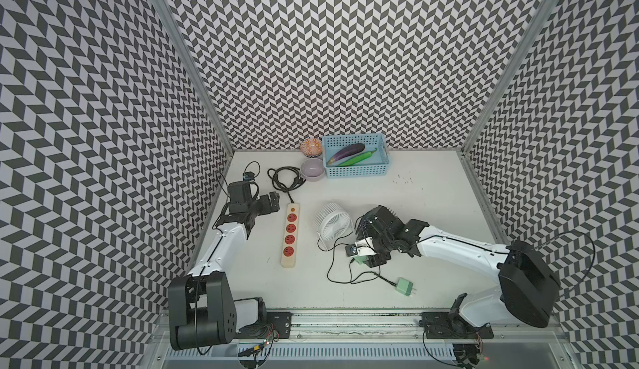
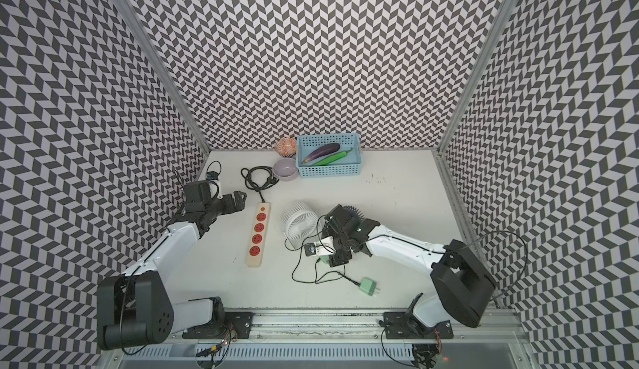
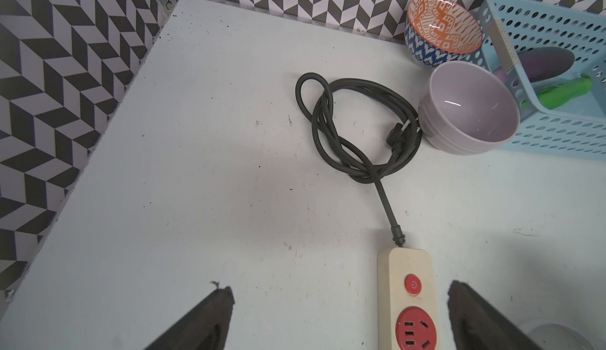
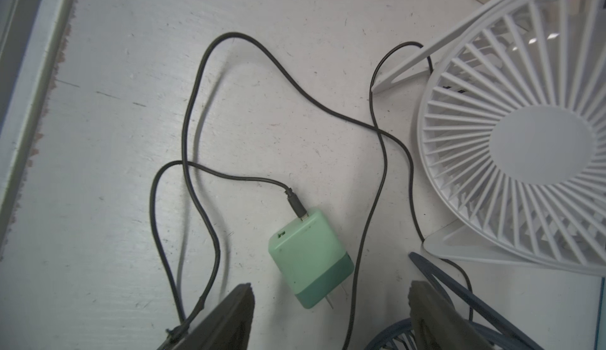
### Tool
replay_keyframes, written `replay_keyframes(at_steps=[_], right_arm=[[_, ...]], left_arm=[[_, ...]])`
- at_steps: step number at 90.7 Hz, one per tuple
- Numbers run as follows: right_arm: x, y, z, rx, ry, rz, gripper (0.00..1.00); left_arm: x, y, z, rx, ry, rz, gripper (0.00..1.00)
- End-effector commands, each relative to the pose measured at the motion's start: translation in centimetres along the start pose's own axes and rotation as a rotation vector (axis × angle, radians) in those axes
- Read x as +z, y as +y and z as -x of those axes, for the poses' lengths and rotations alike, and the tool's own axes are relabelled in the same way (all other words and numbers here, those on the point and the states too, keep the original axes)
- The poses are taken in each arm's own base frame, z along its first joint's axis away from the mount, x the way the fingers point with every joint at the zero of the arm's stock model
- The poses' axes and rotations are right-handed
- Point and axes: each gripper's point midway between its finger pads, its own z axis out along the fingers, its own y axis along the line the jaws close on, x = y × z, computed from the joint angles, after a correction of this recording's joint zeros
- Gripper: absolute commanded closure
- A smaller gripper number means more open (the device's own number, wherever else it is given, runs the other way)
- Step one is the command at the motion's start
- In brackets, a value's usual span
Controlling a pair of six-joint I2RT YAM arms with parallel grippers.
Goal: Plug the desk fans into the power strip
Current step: Pick up the plug from the center of the board.
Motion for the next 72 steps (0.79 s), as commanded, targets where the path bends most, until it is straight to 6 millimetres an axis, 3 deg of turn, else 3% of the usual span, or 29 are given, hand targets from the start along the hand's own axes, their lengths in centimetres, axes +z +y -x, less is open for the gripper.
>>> replay_keyframes(at_steps=[1, 45, 72], right_arm=[[1.0, 1.0, 0.0, -0.046, -0.001, 0.014, 0.26], [2.4, 2.7, -0.6, -0.024, 0.004, 0.036, 0.32], [3.4, 1.9, -2.0, 0.018, 0.062, 0.024, 0.3]], left_arm=[[-0.5, -0.1, 0.9, -0.002, -0.038, -0.01, 0.0], [-0.3, -0.1, 0.8, -0.004, -0.034, -0.01, 0.0], [-0.3, -0.1, 0.8, -0.006, -0.031, -0.01, 0.0]])
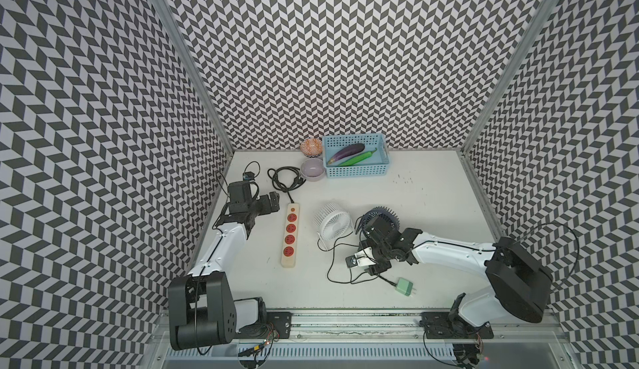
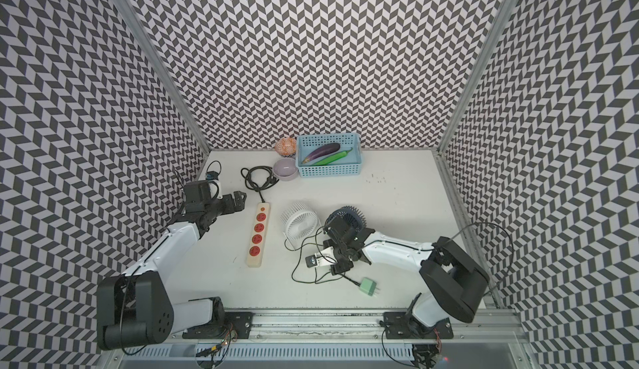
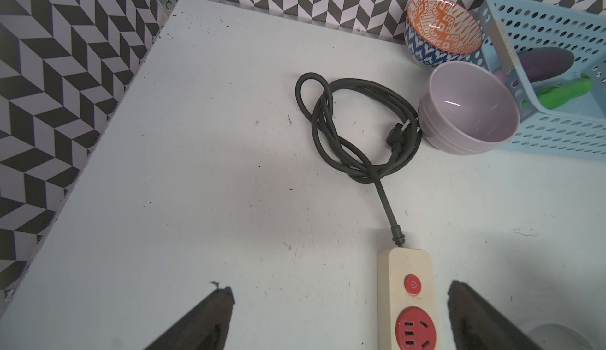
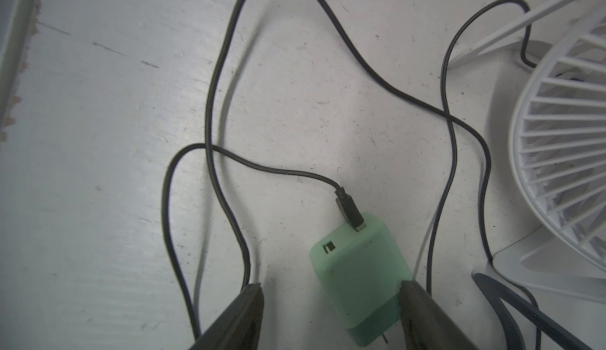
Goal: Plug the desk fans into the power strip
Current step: Pick up the plug from the center of the board.
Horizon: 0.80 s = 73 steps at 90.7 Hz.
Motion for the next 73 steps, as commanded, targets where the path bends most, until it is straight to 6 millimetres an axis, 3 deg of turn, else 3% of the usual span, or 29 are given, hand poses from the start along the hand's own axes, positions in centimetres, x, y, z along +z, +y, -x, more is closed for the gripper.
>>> replay_keyframes(at_steps=[1, 24, 49, 73], right_arm=[[0.6, -0.8, -0.5, 0.039, 0.017, -0.022, 0.3], [1.2, -1.9, -0.8, 0.083, 0.021, -0.015, 0.29], [1.9, -2.8, -0.7, 0.085, 0.037, -0.006, 0.21], [1.5, -1.9, -1.5, 0.106, 0.05, -0.005, 0.18]], left_arm=[[-0.3, -0.1, 0.8, -0.006, -0.031, -0.009, 0.0], [-0.3, 0.0, 0.8, -0.005, -0.034, -0.006, 0.0], [-0.4, 0.0, 0.8, -0.003, -0.038, -0.007, 0.0], [-0.6, 0.0, 0.9, 0.0, -0.045, -0.006, 0.0]])
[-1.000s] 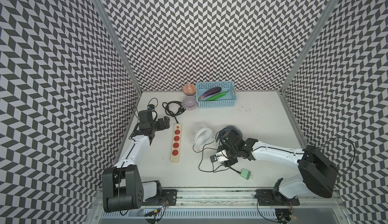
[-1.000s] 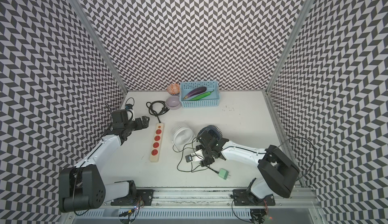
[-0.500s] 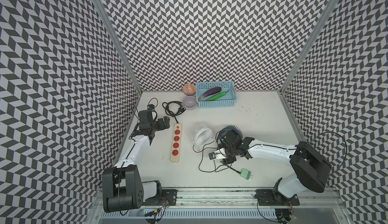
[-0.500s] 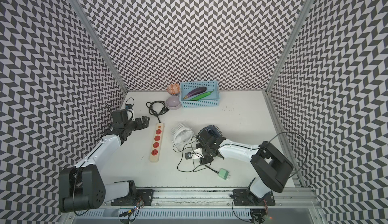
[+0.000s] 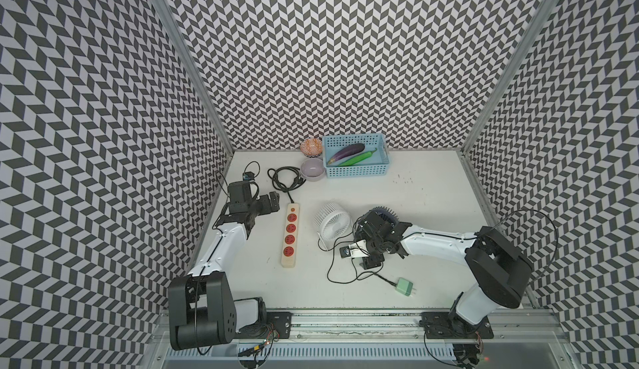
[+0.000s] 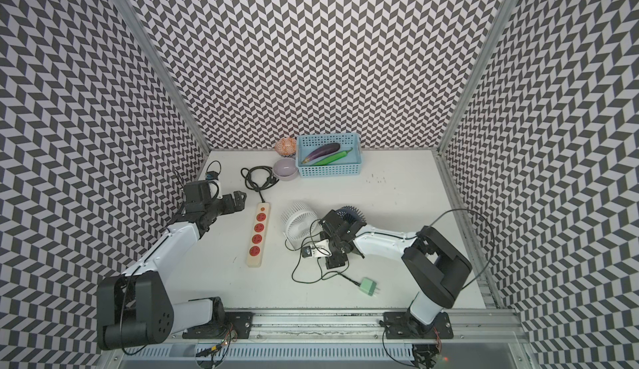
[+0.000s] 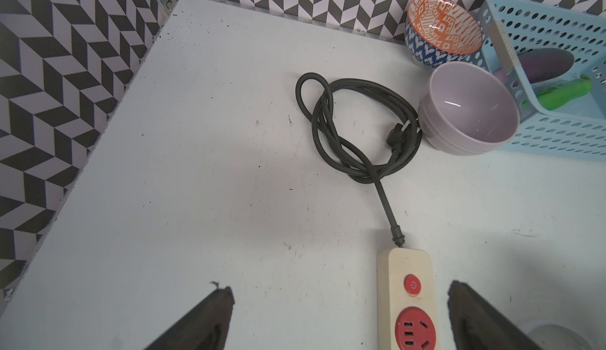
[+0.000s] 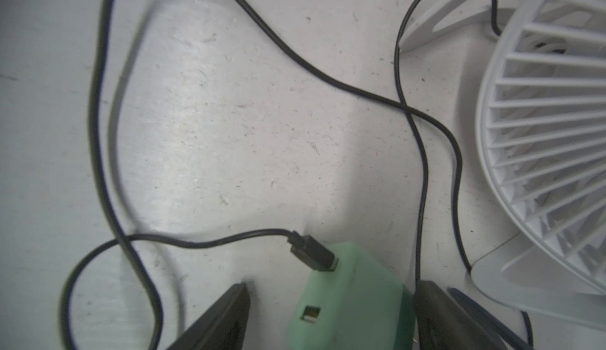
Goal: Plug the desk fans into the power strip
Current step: Pick up the plug from the center of the board.
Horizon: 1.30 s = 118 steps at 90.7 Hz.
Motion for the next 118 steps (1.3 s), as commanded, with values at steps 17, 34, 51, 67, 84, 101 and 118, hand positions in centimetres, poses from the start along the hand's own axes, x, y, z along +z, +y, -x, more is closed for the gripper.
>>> replay_keyframes(at_steps=[17, 34, 51, 67, 84, 101, 118], right_arm=[[-1.7, 2.7, -0.9, 0.057, -0.005, 0.052, 0.2], [-2.8, 3.8, -0.7, 0.067, -0.015, 0.078, 0.21], [-2.6, 3.5, -1.4, 0.031, 0.017, 0.048, 0.2], [-1.7, 2.3, -1.1, 0.034, 0.032, 0.049, 0.21], [-1.2, 1.2, -1.0, 0.035, 0.054, 0.034, 0.2], [-0.7, 2.2, -1.4, 0.038, 0.048, 0.061, 0.19], [-1.7, 3.3, -2.0, 0.052, 0.046, 0.061, 0.19]], left_arm=[[-0.7, 0.0, 1.0, 0.004, -0.051, -0.007, 0.0], [-0.5, 0.1, 0.9, 0.002, -0.047, -0.006, 0.0], [-0.5, 0.1, 0.9, 0.001, -0.045, -0.006, 0.0], [-0.6, 0.1, 0.9, 0.0, -0.048, -0.008, 0.0], [-0.7, 0.1, 1.0, -0.001, -0.05, -0.007, 0.0], [-0.6, 0.1, 0.9, 0.0, -0.049, -0.008, 0.0], [-0.7, 0.1, 0.9, 0.0, -0.05, -0.009, 0.0]])
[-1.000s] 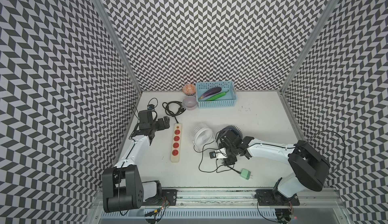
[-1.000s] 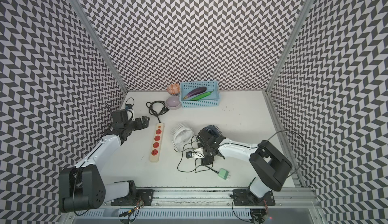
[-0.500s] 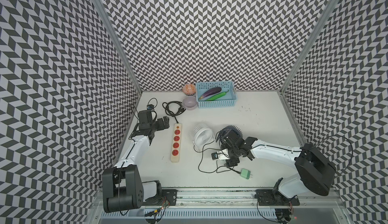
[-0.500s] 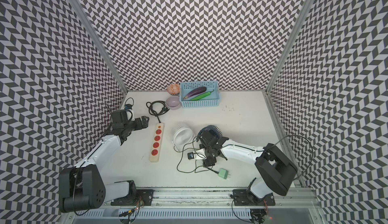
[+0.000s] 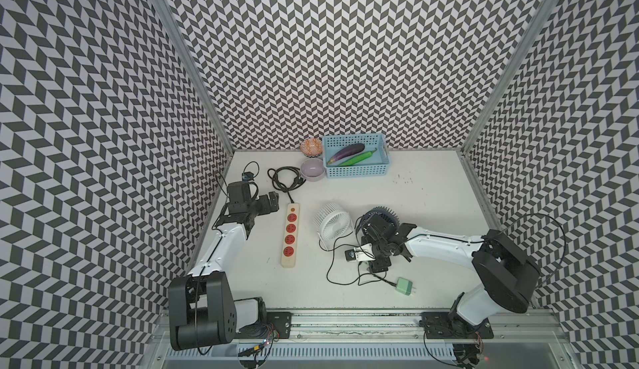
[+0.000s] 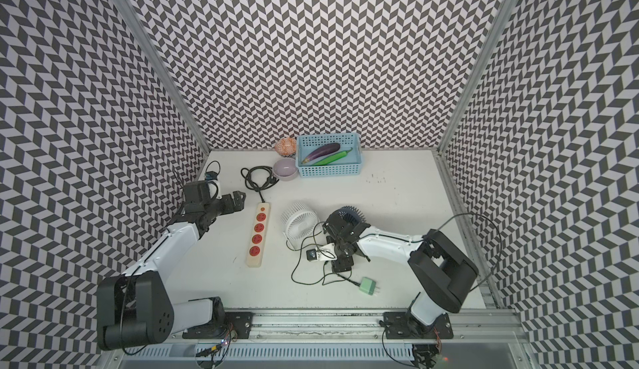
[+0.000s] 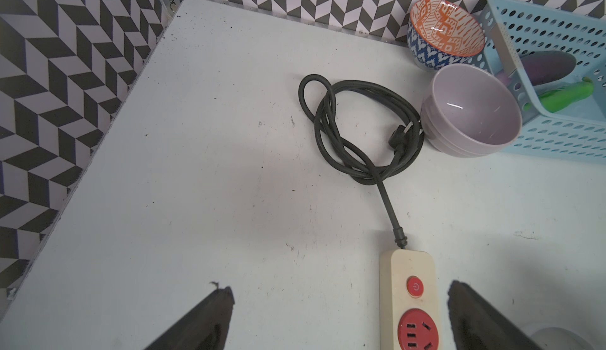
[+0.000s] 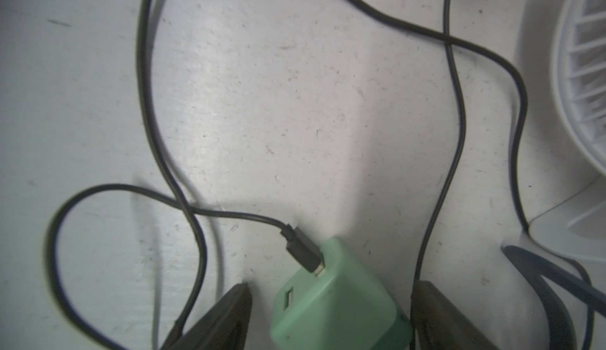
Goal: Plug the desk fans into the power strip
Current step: Pick up the plug from the center of the board.
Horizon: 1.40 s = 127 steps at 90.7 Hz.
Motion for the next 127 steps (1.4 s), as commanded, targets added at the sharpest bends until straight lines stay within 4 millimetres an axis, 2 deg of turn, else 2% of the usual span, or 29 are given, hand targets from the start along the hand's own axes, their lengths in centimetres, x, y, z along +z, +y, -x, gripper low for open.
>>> replay_keyframes(at_steps=[1, 22, 37, 79, 95, 111, 127], right_arm=[[-0.8, 0.9, -0.3, 0.004, -0.014, -0.003, 0.19], [-1.8, 2.2, -1.4, 0.011, -0.025, -0.039, 0.22], [-2.0, 2.9, -1.2, 0.016, -0.063, -0.041, 0.27], [-1.8, 2.3, -0.9, 0.012, -0.085, -0.078, 0.52], [-1.9, 2.2, -0.8, 0.004, -0.087, -0.086, 0.58], [-2.7, 1.4, 0.0, -0.004, -0.106, -0.105, 0.7], [-4.6, -1.0, 2.1, 0.01, -0.151, -0.171, 0.83]], left_arm=[[-0.7, -0.1, 0.8, 0.003, -0.043, -0.013, 0.0], [-0.6, -0.2, 0.9, 0.003, -0.044, -0.015, 0.0], [-0.5, -0.2, 0.9, 0.001, -0.042, -0.015, 0.0], [-0.3, -0.1, 0.8, -0.002, -0.035, -0.013, 0.0], [-0.4, 0.0, 0.9, -0.002, -0.036, -0.012, 0.0], [-0.7, -0.3, 1.1, 0.02, -0.042, -0.025, 0.0], [-1.5, -1.5, 2.3, 0.066, -0.048, -0.078, 0.0]])
